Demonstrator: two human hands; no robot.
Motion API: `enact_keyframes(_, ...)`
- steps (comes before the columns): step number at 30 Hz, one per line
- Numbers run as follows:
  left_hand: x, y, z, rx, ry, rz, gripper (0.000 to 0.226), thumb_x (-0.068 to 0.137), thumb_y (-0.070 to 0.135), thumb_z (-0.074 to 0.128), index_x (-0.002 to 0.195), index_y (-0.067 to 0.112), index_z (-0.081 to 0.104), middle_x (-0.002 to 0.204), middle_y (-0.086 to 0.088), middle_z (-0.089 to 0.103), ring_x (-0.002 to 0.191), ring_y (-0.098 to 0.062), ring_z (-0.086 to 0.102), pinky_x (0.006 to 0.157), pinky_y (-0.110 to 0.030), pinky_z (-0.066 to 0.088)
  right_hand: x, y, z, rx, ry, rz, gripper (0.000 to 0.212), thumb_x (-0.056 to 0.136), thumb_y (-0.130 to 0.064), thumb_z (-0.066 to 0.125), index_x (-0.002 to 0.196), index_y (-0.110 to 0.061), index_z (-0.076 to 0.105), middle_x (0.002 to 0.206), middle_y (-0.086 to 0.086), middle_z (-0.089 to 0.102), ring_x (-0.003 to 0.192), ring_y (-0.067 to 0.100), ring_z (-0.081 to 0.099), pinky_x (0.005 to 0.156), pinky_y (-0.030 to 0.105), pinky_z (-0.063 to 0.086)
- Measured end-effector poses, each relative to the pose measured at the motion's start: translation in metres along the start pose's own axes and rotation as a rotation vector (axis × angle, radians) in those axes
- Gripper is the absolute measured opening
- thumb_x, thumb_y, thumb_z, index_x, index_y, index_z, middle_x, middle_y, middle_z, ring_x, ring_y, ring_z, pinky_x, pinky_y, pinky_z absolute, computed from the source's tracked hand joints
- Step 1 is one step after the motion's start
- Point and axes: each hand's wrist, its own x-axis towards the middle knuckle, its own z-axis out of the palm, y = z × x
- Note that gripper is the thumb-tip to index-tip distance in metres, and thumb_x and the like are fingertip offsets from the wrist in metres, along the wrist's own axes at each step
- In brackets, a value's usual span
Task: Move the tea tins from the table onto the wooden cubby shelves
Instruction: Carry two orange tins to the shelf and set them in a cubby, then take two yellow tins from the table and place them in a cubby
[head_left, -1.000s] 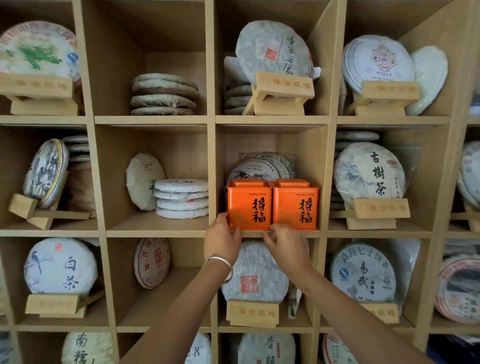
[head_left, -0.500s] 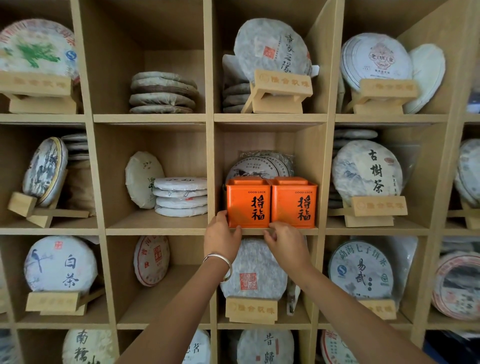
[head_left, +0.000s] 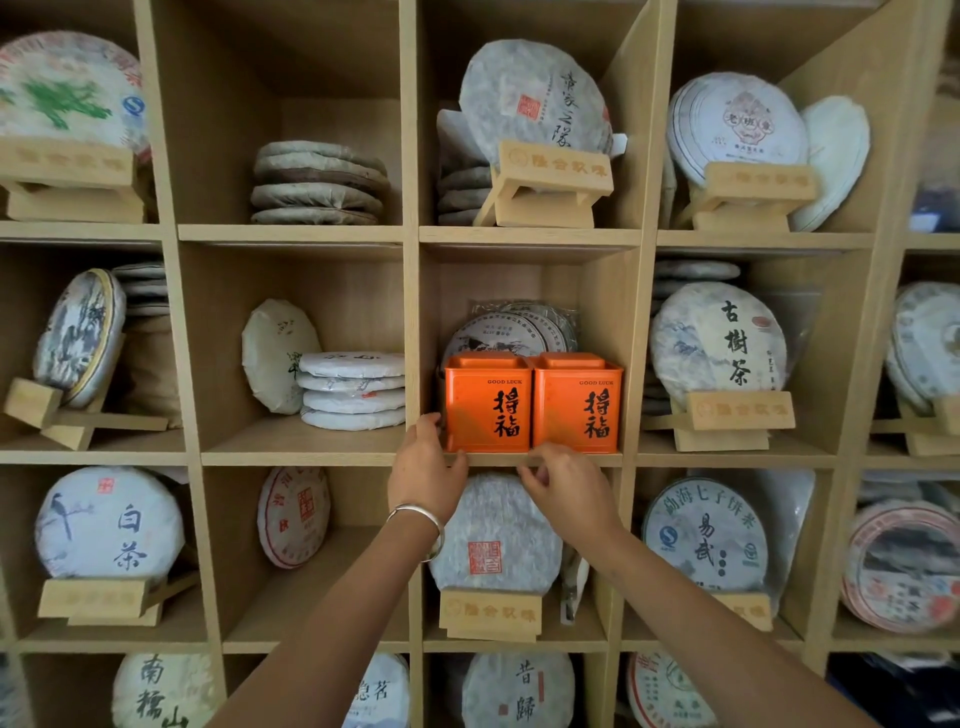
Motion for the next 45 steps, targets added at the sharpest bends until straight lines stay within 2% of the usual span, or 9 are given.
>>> enact_keyframes(5, -0.014, -0.005, -0.012, 0.143, -0.025, 0.036, 0.023, 0.083, 0.025, 0.059, 0.100, 0.020, 0.044, 0.094, 0.002, 0.057, 0.077, -0.017, 0.057, 0.058, -0.031, 0.048, -0.006, 0.000, 0.000, -0.021, -0.097, -0.025, 0.020, 0.091, -0.032, 0.059, 0.098, -0.013, 0.061, 0.077, 0.001, 0.063, 0.069, 0.016, 0.061, 0.058, 0.033, 0.049)
enact_keyframes(9, -0.023, -0.008, -0.025, 0.282, -0.170, 0.078, 0.021, 0.082, 0.027, 0.057, 0.098, 0.019, 0.047, 0.093, 0.002, 0.057, 0.084, -0.018, 0.057, 0.066, -0.034, 0.051, -0.009, -0.010, 0.000, -0.021, -0.169, -0.052, 0.029, 0.091, -0.031, 0.058, 0.112, -0.011, 0.057, 0.091, 0.005, 0.065, 0.083, 0.022, 0.063, 0.066, 0.035, 0.051)
enact_keyframes(15, -0.024, -0.009, -0.060, 0.359, -0.299, 0.027, 0.020, 0.080, 0.029, 0.057, 0.098, 0.019, 0.053, 0.100, -0.002, 0.060, 0.092, -0.022, 0.058, 0.078, -0.035, 0.051, -0.006, -0.041, 0.010, 0.001, -0.192, -0.135, 0.025, 0.090, -0.032, 0.058, 0.105, -0.012, 0.056, 0.095, 0.005, 0.064, 0.089, 0.025, 0.062, 0.067, 0.038, 0.051)
enact_keyframes(18, -0.025, -0.011, -0.078, 0.369, -0.343, 0.011, 0.013, 0.081, 0.027, 0.055, 0.091, 0.020, 0.052, 0.098, -0.003, 0.064, 0.093, -0.023, 0.060, 0.080, -0.034, 0.051, -0.002, -0.061, 0.017, 0.028, -0.211, -0.159, 0.028, 0.090, -0.034, 0.058, 0.109, -0.013, 0.057, 0.101, 0.006, 0.063, 0.094, 0.025, 0.062, 0.069, 0.036, 0.051)
enact_keyframes(22, -0.026, -0.009, -0.088, 0.337, -0.460, 0.045, 0.023, 0.082, 0.021, 0.058, 0.104, 0.013, 0.060, 0.101, -0.003, 0.067, 0.095, -0.020, 0.062, 0.085, -0.032, 0.051, -0.003, -0.071, 0.021, 0.000, -0.263, -0.143, 0.034, 0.090, -0.032, 0.057, 0.117, -0.012, 0.056, 0.115, 0.008, 0.059, 0.102, 0.028, 0.060, 0.073, 0.036, 0.050)
enact_keyframes(25, -0.027, -0.004, -0.077, 0.281, -0.473, 0.081, 0.022, 0.082, 0.016, 0.058, 0.103, 0.012, 0.061, 0.097, -0.002, 0.068, 0.091, -0.019, 0.064, 0.084, -0.029, 0.051, -0.012, -0.058, 0.010, -0.071, -0.258, -0.096, 0.037, 0.090, -0.032, 0.057, 0.120, -0.011, 0.053, 0.120, 0.009, 0.056, 0.103, 0.031, 0.060, 0.074, 0.038, 0.050)
enact_keyframes(34, -0.060, 0.053, 0.004, 0.067, -0.653, 0.424, 0.024, 0.084, 0.026, 0.059, 0.106, 0.016, 0.059, 0.097, 0.002, 0.066, 0.090, -0.019, 0.061, 0.077, -0.031, 0.049, -0.094, 0.007, -0.079, -0.413, -0.196, 0.343, 0.041, 0.089, -0.031, 0.057, 0.120, -0.006, 0.050, 0.117, 0.018, 0.055, 0.104, 0.038, 0.059, 0.076, 0.040, 0.049)
enact_keyframes(39, -0.124, 0.108, 0.038, -0.095, -0.841, 0.638, 0.024, 0.082, 0.028, 0.063, 0.103, 0.018, 0.058, 0.102, 0.001, 0.063, 0.094, -0.019, 0.060, 0.078, -0.029, 0.047, -0.189, 0.006, -0.150, -0.599, -0.213, 0.659, 0.038, 0.092, -0.036, 0.054, 0.119, -0.010, 0.049, 0.113, 0.013, 0.052, 0.091, 0.033, 0.059, 0.063, 0.034, 0.042)
enact_keyframes(45, -0.252, 0.203, 0.044, -0.301, -1.101, 0.909, 0.027, 0.082, 0.029, 0.063, 0.105, 0.015, 0.059, 0.098, -0.004, 0.063, 0.095, -0.026, 0.061, 0.072, -0.029, 0.046, -0.342, -0.038, -0.255, -0.777, -0.175, 1.053, 0.048, 0.086, -0.048, 0.057, 0.119, -0.014, 0.052, 0.114, 0.010, 0.055, 0.102, 0.035, 0.059, 0.076, 0.038, 0.051)
